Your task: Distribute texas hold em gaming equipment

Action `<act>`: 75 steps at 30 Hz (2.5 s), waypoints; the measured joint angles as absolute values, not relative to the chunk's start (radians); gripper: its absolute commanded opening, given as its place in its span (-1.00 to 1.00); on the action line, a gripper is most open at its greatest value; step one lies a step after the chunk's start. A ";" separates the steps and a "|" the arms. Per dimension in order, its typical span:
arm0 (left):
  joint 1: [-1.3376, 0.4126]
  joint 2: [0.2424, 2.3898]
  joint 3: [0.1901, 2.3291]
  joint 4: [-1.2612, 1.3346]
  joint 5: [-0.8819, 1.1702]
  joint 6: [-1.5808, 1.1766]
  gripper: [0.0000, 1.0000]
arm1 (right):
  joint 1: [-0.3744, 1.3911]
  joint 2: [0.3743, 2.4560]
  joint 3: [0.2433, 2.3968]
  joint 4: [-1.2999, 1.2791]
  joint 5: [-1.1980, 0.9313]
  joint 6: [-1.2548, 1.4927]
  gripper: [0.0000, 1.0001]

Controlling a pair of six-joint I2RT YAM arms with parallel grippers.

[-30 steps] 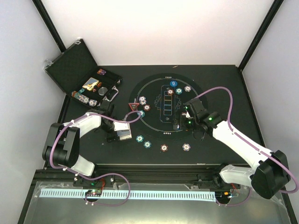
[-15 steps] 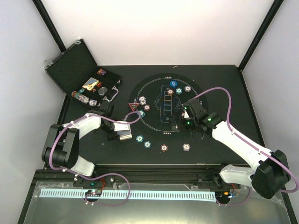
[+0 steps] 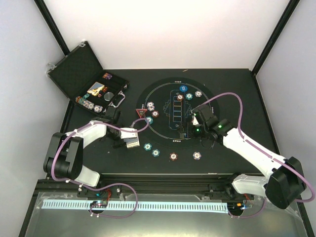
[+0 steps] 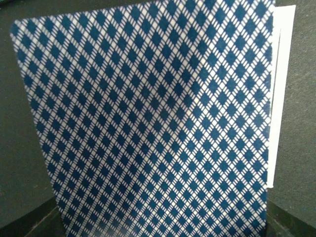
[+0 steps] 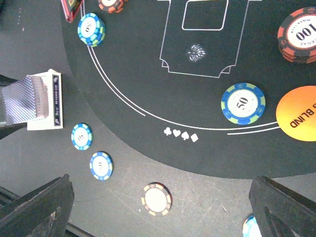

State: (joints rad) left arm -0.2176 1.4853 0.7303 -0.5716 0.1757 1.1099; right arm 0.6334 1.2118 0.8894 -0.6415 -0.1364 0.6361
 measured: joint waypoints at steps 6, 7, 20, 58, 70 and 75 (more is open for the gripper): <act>-0.218 1.444 0.730 -0.590 0.127 1.131 -0.87 | 0.634 1.218 0.889 -0.609 -0.165 0.646 0.99; -0.218 1.440 0.730 -0.593 0.125 1.132 -0.95 | 0.634 1.221 0.889 -0.604 -0.171 0.649 0.98; -0.218 1.299 0.857 -0.849 0.196 1.133 -0.97 | 0.683 1.289 0.837 -0.339 -0.382 0.754 0.76; -0.334 1.131 1.007 -1.127 0.412 1.076 -0.97 | 0.858 1.417 0.740 0.212 -0.643 1.063 0.55; -0.352 1.113 0.978 -1.112 0.396 1.077 -0.97 | 0.867 1.541 0.799 0.420 -0.716 1.176 0.41; -0.362 1.112 0.978 -1.104 0.392 1.076 -0.97 | 0.883 1.606 0.844 0.478 -0.731 1.205 0.24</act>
